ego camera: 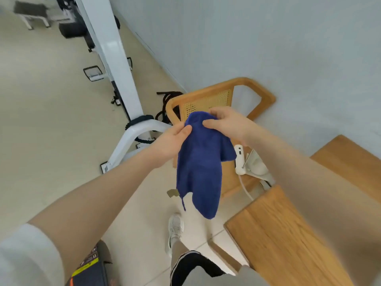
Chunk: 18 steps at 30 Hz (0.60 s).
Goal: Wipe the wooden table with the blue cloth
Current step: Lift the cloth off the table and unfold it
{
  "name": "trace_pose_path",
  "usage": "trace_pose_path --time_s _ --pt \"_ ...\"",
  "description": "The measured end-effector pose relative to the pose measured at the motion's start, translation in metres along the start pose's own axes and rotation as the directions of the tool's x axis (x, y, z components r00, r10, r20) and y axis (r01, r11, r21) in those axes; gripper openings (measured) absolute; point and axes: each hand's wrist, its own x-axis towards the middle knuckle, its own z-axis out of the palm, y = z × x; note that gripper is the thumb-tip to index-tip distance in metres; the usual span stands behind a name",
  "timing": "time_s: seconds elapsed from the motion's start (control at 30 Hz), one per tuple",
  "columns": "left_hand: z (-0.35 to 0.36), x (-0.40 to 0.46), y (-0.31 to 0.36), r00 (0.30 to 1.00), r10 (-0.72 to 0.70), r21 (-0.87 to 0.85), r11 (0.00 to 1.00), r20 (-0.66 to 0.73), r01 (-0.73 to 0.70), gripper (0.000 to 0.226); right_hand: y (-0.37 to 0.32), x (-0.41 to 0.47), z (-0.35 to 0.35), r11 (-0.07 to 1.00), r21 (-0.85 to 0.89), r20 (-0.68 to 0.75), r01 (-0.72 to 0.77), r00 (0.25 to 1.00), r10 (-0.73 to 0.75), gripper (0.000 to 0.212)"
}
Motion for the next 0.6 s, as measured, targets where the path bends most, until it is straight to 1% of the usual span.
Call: trace_pose_path --time_s 0.03,0.1,0.13,0.17,0.2,0.27,0.3,0.37,0.4,0.43,0.5,0.53,0.6 --pt "-0.012 0.023 0.004 1.0 -0.009 -0.005 1.0 0.018 0.009 0.025 -0.002 0.023 -0.005 0.999 -0.039 0.03 0.003 1.0 -0.002 0.019" --pt "-0.033 0.067 0.013 0.997 -0.028 0.033 0.999 0.077 0.025 0.026 -0.003 0.069 -0.015 0.983 -0.181 0.082 0.027 0.997 -0.013 0.034" --pt "-0.043 0.089 0.016 0.992 -0.047 0.06 0.997 0.118 0.04 0.026 -0.004 0.091 -0.02 0.971 -0.238 0.092 0.037 0.996 -0.015 0.038" --pt "-0.054 0.111 0.017 0.985 -0.07 0.084 0.995 0.155 0.058 0.028 -0.005 0.11 -0.025 0.968 -0.248 0.102 0.045 0.995 -0.02 0.036" --pt "-0.065 0.129 0.02 0.978 -0.096 0.09 0.993 0.185 0.08 0.032 -0.006 0.128 -0.029 0.977 -0.208 0.123 0.042 0.992 -0.017 0.029" --pt "-0.088 0.163 0.022 0.961 -0.13 0.105 0.989 0.246 0.107 0.043 -0.009 0.159 -0.038 0.999 -0.045 0.147 0.012 0.989 -0.005 0.017" --pt "-0.098 0.179 0.021 0.947 -0.137 0.144 0.985 0.292 0.098 0.041 -0.009 0.174 -0.042 1.0 0.005 0.118 -0.007 0.993 0.007 0.014" --pt "-0.114 0.206 0.017 0.91 -0.154 0.232 0.97 0.385 0.066 0.029 -0.009 0.203 -0.05 0.996 0.078 0.009 -0.04 0.999 0.039 0.011" --pt "-0.117 0.218 0.014 0.896 -0.156 0.284 0.958 0.416 0.035 0.028 -0.008 0.216 -0.054 0.989 0.141 -0.037 -0.053 0.998 0.059 0.011" --pt "-0.12 0.231 0.008 0.896 -0.158 0.341 0.94 0.415 0.007 0.027 -0.009 0.229 -0.057 0.973 0.225 -0.077 -0.058 0.994 0.077 0.011" --pt "-0.127 0.258 -0.005 0.929 -0.129 0.395 0.919 0.346 -0.019 0.016 -0.007 0.254 -0.066 0.924 0.38 -0.168 -0.05 0.978 0.122 0.012" --pt "-0.133 0.273 -0.009 0.938 -0.123 0.371 0.928 0.323 -0.006 0.008 -0.005 0.266 -0.073 0.912 0.409 -0.243 -0.041 0.958 0.152 0.012" --pt "-0.152 0.308 -0.012 0.948 -0.12 0.261 0.965 0.296 0.04 0.016 0.001 0.29 -0.088 0.929 0.366 -0.406 -0.064 0.887 0.221 0.013"
